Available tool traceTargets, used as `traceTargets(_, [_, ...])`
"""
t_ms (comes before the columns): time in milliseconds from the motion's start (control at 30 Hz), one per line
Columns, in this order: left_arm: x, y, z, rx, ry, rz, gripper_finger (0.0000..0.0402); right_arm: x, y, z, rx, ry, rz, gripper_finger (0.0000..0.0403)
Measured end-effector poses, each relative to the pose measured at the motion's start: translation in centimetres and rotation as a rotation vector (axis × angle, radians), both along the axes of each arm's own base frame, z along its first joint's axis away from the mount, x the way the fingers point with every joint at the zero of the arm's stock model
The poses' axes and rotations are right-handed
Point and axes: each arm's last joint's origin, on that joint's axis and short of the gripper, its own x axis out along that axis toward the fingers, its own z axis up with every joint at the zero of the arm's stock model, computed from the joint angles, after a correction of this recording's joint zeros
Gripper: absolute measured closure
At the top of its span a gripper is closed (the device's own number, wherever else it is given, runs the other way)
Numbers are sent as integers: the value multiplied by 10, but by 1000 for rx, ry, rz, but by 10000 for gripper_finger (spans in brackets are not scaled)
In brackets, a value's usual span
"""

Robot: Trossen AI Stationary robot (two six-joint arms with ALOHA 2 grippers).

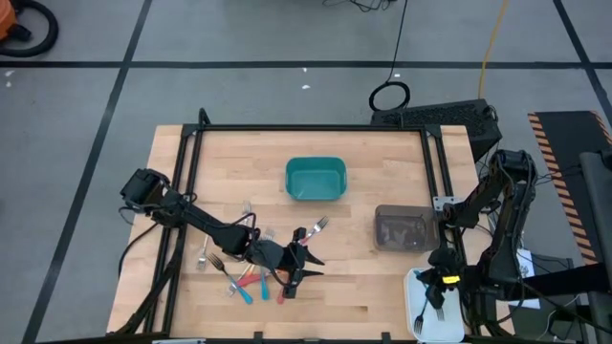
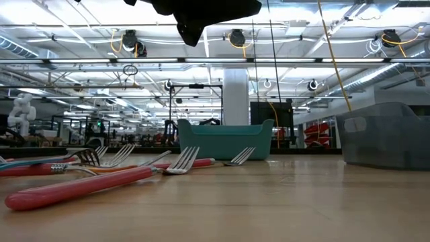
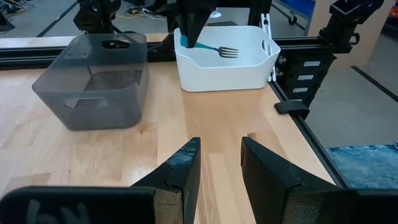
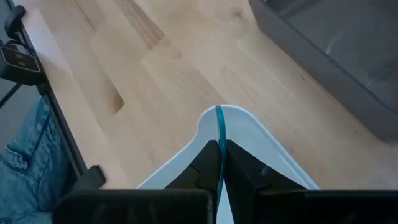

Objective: Sort silverware by color (type)
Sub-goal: Put the blue fork into the white bin

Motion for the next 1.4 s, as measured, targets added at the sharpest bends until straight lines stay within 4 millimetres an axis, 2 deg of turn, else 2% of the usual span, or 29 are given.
traceTargets(233, [0,0,0,0,0,0,289,1,0,-1,1,58,15,392])
traceTargets(500, [0,0,1,-1,-14,-2,289,13,-5,1,-26,105,38,392])
traceTargets(833, [1,1,2,-2,-22,0,289,25,-14,12,58,125,-5,392])
traceTargets(1133, [1,1,2,-1,-22,0,289,37,-14,12,110,192,-1,392])
traceTargets(1400, [1,1,2,-4,-19,1,289,39,-15,11,137,253,-4,392])
